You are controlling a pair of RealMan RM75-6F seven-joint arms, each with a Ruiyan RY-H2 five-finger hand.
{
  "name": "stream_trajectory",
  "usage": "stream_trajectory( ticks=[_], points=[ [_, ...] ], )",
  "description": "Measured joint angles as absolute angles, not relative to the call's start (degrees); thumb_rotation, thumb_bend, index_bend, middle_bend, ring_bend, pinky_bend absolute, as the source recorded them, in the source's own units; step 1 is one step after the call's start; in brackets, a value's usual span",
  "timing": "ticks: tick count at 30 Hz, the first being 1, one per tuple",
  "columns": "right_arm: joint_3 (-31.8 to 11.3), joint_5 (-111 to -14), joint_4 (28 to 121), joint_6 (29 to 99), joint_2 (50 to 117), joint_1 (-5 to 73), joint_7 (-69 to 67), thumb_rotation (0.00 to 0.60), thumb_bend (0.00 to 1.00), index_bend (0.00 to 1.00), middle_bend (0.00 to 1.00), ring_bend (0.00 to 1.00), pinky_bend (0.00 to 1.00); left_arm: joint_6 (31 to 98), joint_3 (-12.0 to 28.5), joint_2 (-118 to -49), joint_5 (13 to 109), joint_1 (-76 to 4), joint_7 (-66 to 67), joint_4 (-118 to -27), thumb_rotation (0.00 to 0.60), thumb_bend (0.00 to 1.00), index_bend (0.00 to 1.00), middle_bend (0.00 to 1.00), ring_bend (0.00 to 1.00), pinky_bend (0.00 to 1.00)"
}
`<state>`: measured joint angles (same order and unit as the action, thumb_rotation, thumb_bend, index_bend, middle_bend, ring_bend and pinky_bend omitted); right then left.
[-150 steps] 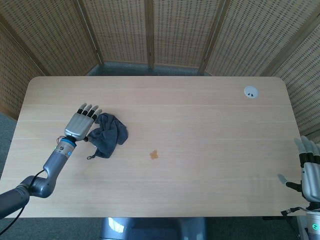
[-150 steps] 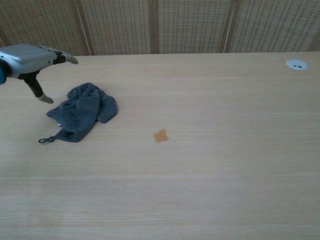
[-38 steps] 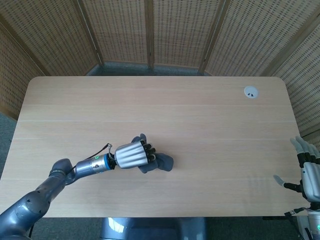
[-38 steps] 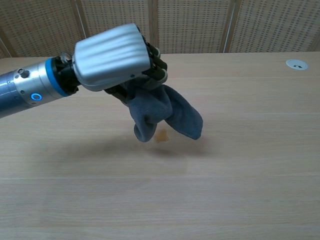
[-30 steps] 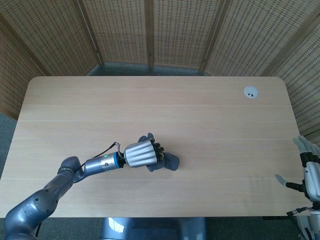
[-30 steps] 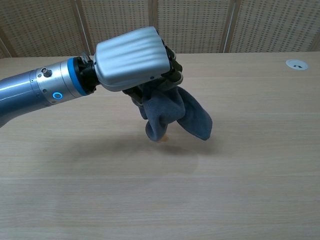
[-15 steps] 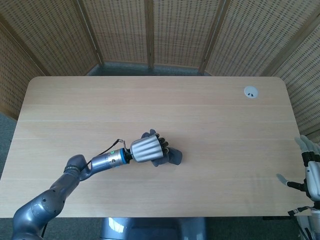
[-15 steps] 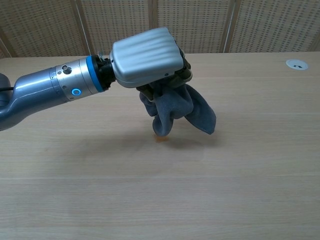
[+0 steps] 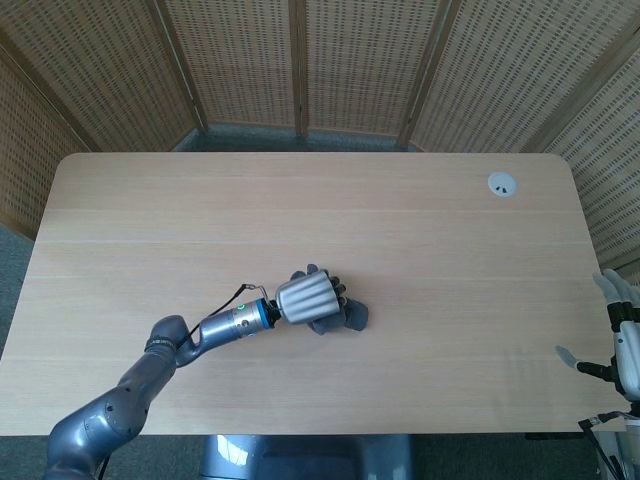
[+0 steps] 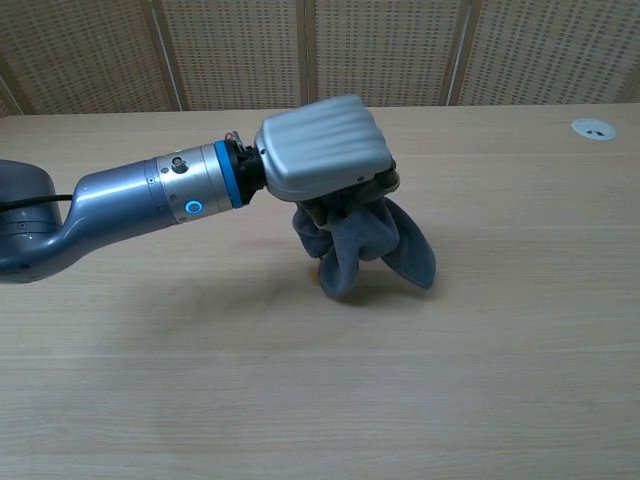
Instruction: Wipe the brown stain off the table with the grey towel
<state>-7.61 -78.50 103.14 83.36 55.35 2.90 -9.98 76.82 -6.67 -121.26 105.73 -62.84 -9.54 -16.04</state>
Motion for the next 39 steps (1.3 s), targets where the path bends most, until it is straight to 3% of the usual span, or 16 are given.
stream_trajectory(
  ticks=[21,39],
  points=[
    [-7.4,-79.09,103.28,83.78,55.24,2.7,-10.03,0.6,0.0,0.0,0.0,0.0,0.0,72.02,-8.5,-122.49,103.84,-59.53,-9.39,-17.14,0.6,0.22,0.73,0.67,0.66,0.92],
    [-7.16,-79.45,103.74,83.87,55.53,2.76,-8.72,0.6,0.0,0.0,0.0,0.0,0.0,74.05,-11.28,-116.66,103.91,-52.3,-10.75,-16.31,0.6,0.22,0.73,0.67,0.66,0.92]
  ],
)
